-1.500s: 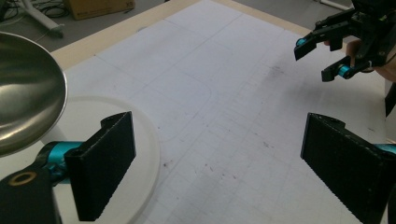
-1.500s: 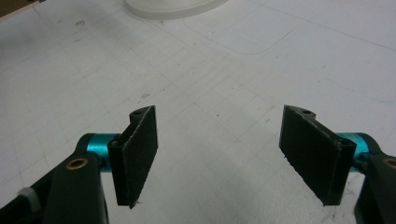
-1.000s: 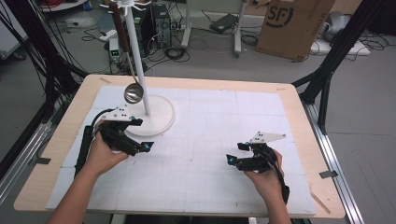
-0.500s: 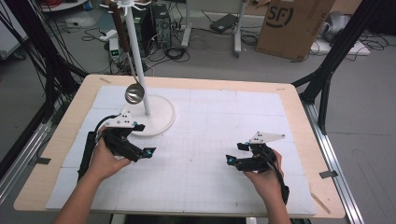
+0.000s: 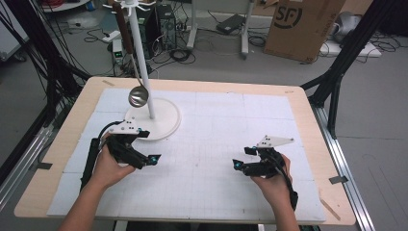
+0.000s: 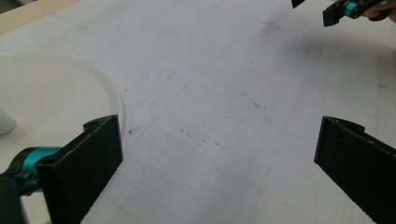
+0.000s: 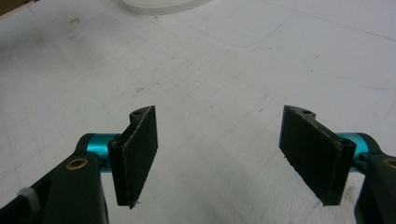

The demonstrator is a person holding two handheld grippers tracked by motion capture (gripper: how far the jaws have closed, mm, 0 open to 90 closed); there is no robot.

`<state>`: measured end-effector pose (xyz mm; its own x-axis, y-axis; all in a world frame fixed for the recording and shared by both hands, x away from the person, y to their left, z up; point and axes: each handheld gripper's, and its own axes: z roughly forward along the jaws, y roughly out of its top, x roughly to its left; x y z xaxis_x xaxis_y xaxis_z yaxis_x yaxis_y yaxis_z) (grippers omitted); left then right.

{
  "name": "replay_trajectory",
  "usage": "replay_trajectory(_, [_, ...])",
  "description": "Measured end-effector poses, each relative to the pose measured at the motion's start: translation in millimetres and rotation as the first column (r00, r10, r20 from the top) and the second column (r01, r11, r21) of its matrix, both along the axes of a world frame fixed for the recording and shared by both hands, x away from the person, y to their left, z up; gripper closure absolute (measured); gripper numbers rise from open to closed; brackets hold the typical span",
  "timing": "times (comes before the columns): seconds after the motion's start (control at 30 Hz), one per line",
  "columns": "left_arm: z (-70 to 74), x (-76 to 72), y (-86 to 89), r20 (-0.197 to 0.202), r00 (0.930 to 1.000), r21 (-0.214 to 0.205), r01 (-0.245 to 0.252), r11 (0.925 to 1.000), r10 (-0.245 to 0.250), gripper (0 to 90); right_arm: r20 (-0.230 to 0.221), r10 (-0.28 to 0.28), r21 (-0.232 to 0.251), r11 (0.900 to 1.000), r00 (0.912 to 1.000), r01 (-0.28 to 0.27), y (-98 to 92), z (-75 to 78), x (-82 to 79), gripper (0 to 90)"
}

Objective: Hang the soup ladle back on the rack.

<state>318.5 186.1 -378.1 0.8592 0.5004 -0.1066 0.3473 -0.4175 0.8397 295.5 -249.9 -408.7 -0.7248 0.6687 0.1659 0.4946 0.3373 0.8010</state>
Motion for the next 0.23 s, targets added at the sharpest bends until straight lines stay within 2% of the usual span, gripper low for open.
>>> replay_trajectory(0.23, [-5.3,-0.5,2.5,-0.017,0.9998,-0.011,-0.014,0.9998,0.014,1.6,0.002,0.006,-0.003,1.0,1.0,-0.006,1.6,0.0,-0.2,27.2])
